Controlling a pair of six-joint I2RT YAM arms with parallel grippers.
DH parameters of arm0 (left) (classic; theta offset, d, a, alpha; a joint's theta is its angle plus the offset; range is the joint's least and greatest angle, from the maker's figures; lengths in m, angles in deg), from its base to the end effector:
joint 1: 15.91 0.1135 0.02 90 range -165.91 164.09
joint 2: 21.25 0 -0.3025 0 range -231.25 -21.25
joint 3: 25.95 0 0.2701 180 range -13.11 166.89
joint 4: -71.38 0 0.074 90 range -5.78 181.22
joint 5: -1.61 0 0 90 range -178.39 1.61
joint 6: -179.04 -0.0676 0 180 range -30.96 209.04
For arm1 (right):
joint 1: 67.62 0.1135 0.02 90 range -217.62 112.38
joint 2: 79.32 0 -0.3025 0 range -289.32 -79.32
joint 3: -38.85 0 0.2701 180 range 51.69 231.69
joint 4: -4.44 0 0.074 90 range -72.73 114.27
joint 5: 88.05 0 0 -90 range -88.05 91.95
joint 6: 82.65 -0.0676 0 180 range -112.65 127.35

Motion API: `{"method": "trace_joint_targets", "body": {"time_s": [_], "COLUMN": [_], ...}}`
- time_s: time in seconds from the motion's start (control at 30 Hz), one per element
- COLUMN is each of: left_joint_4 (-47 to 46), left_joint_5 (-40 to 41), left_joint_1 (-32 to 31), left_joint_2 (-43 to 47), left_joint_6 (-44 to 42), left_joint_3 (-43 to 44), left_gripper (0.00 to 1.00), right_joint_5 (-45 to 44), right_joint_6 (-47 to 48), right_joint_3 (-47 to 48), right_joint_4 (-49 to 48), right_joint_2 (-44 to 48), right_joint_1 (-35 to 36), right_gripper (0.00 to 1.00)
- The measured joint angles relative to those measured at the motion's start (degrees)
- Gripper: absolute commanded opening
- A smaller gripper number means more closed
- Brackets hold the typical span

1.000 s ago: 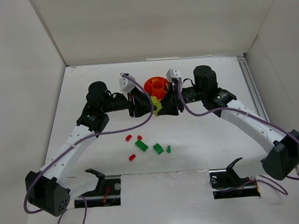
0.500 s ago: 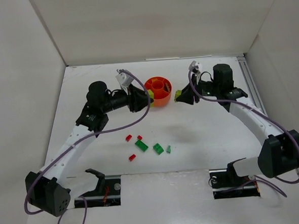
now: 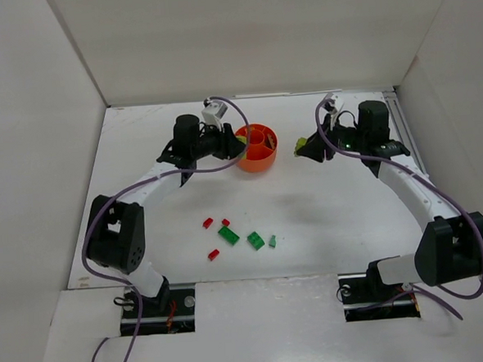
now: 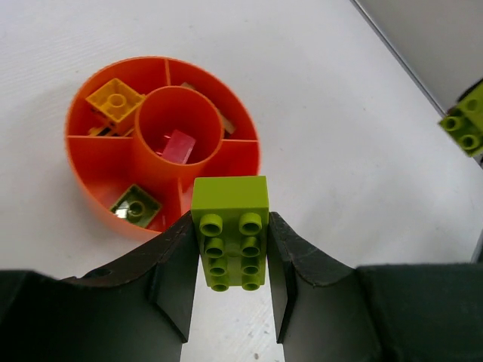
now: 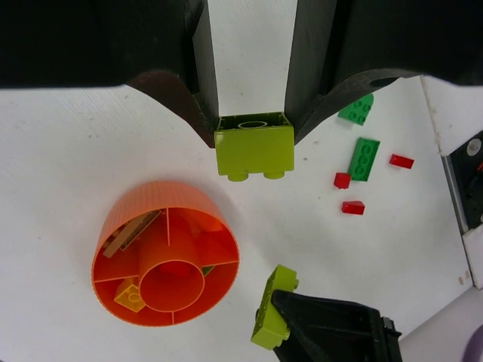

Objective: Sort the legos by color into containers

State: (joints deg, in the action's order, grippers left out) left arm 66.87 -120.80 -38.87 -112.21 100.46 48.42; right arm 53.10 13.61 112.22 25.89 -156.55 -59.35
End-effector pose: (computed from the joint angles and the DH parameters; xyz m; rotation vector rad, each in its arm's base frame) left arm 0.3653 -0.1941 0.3114 0.6004 1.7443 -0.9278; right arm 0.3169 0.0993 0.3406 -0.7954 1.7761 0.9119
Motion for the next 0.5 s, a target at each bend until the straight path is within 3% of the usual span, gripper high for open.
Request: {"method": "trace_joint_targets", "body": {"time_s": [0.2, 0.5], "left_joint_4": [-2.71, -4.22], "left_joint_5": [-3.28, -5.90], "left_joint_1": [3.82, 4.04], "left_joint_2": [-6.38, -12.24], "left_joint_6": [-1.70, -4.61], "left_joint_3": [3.08, 6.01], "left_gripper": [0.00, 0.00], "right_joint_5": [0.09, 0.13], "right_joint_6": [1.01, 2.80], "right_joint_3": [0.00, 0.17], "right_joint_4": [0.61, 2.58], "right_joint_2": [-0.11, -1.01], "right_joint_1": [-0.76, -1.14], "right_gripper": [0.00, 0.00]}}
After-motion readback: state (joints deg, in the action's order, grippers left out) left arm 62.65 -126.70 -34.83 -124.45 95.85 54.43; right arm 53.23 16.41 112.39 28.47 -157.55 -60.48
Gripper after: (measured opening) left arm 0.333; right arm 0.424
